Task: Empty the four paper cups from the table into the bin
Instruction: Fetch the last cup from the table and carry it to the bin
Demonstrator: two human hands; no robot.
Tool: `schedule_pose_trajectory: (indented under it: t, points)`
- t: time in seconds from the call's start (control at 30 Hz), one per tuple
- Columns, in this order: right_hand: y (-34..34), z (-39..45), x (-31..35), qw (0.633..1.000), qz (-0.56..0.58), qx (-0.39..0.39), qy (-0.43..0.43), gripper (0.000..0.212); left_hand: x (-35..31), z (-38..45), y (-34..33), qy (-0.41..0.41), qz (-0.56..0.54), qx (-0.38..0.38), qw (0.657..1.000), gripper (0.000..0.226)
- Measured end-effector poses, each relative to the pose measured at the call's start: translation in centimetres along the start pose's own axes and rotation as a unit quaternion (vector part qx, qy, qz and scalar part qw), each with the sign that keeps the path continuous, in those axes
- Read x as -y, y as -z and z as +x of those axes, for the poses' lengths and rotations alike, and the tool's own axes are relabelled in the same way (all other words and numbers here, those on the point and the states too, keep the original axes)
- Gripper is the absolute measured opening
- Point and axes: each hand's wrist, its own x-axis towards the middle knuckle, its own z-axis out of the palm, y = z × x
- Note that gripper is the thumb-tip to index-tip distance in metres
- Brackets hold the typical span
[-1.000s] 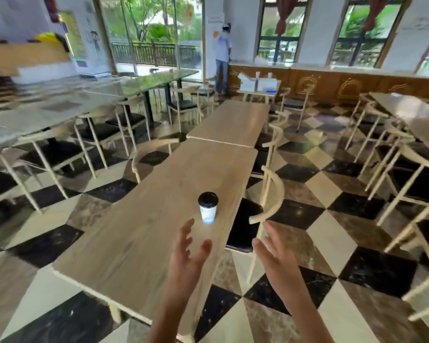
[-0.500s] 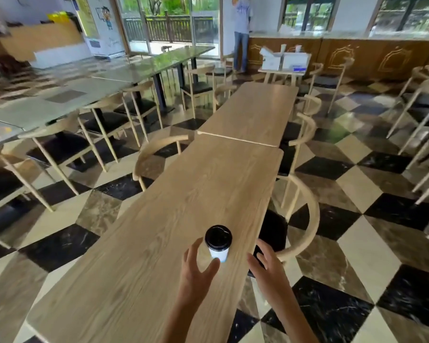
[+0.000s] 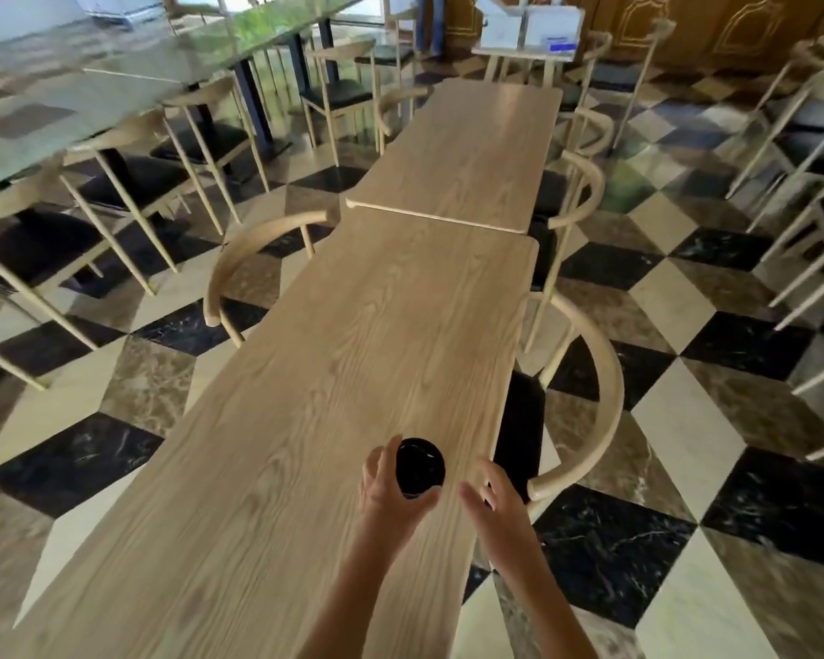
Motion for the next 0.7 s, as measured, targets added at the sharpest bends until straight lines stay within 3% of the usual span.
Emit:
schedule_pose_trajectory:
  t: [0.17, 0.37, 0.57, 0.7]
  points:
    - [-0.1, 0.9, -0.6, 1.0, -0.008, -0.004, -0.012, 0.062, 0.7, 1.1, -1.5, 0.02, 0.014, 0.001, 1.0, 0.093]
    - [0.8, 1.0, -0.9, 1.0, 0.004, 0.001, -0.011, 0.062, 0.9, 1.3, -2.0, 0.054, -0.026, -0.034, 0.998, 0.085]
    - [1.8, 0.3, -1.0, 1.0, 0.019, 0.008, 0.002, 0.061, 0.0, -1.1, -0.3, 0.092, -0.187, -0.051, 0.977, 0.067]
    - [2.2, -0.8, -0.4, 1.0, 0.018, 0.007, 0.01, 0.059, -0.9, -3.4, 1.1, 0.107, -0.349, -0.04, 0.93, 0.07]
